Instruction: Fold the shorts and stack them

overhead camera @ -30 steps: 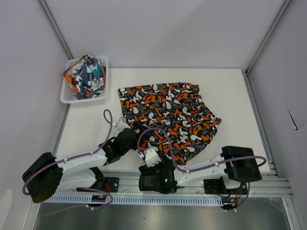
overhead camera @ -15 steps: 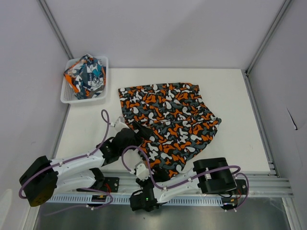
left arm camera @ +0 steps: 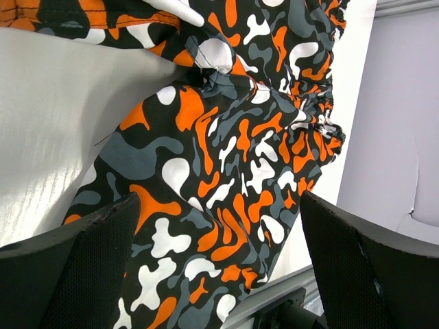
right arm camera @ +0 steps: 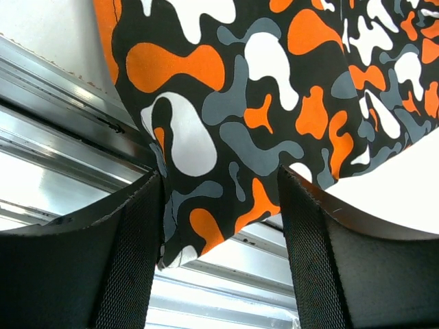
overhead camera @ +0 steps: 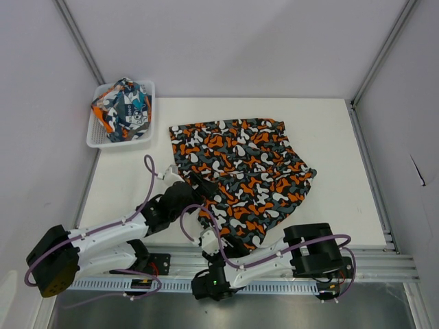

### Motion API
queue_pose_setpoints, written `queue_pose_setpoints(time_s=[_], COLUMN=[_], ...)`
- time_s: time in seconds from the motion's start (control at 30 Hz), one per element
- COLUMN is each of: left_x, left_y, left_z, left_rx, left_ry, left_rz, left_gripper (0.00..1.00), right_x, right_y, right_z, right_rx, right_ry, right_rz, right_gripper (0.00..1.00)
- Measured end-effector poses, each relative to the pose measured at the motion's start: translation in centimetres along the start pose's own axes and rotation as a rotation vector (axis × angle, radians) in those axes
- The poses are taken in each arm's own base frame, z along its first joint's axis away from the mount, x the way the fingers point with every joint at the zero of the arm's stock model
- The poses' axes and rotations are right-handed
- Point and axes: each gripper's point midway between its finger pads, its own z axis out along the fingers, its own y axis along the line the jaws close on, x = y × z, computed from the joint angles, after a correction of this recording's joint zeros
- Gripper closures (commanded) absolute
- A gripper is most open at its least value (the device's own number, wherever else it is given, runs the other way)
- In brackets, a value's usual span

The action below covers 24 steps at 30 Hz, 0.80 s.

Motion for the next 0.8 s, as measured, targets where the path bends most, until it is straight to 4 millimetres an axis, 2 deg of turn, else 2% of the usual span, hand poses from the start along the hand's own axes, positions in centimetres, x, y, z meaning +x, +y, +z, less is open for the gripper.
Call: queue_pose_setpoints(time_s=[0.4, 0.8], left_x=[0.14, 0.16], left_y=[-0.14, 0.17], left_z=[0.18, 0.1], left_rx=[-0.015, -0.026], left_ry=[0.011, 0.014], left_rz=[0.032, 0.056], left_gripper=[0.01, 0.01], right_x=[-0.53, -0.32], right_y=[-0.99, -0.77], right_z=[-0.35, -0.15], right_rx=[-0.026, -0.04], right_ry=[-0.01, -0.004], right_rz=[0.042, 0.045], right_gripper=[0.36, 0.38])
